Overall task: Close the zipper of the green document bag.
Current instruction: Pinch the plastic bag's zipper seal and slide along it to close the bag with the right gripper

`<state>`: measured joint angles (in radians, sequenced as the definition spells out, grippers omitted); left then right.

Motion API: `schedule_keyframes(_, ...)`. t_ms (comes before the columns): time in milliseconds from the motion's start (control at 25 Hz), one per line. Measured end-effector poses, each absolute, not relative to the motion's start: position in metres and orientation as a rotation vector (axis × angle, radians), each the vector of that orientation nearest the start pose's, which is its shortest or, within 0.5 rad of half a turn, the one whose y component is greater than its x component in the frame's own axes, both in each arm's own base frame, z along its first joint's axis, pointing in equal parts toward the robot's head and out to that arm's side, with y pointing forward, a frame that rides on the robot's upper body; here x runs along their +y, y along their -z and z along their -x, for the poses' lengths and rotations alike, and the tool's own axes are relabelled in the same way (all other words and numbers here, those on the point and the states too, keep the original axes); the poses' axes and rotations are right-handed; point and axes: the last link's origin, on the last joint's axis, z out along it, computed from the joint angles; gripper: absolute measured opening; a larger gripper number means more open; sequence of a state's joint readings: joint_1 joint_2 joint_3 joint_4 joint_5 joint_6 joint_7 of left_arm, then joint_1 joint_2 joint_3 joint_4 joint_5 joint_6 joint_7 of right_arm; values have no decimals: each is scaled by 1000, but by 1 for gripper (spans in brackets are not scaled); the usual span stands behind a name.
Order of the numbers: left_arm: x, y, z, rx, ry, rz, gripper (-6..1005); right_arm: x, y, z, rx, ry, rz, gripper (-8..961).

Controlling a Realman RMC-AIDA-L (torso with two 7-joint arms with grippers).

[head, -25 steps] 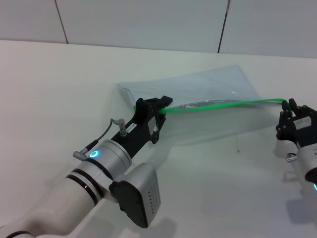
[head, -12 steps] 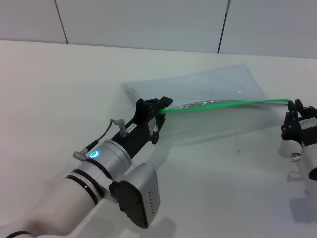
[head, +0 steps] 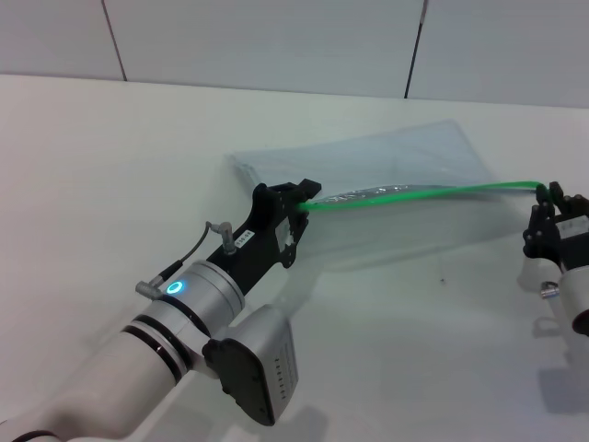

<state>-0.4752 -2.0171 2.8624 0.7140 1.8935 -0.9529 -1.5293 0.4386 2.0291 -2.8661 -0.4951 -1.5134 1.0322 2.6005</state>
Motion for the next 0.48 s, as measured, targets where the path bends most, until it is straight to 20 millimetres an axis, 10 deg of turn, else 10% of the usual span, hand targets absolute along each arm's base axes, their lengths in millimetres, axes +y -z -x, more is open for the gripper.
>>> schedule_keyframes(480,300,116,213,843,-50,1792,73,317,59,-311,426,-307,1628,242)
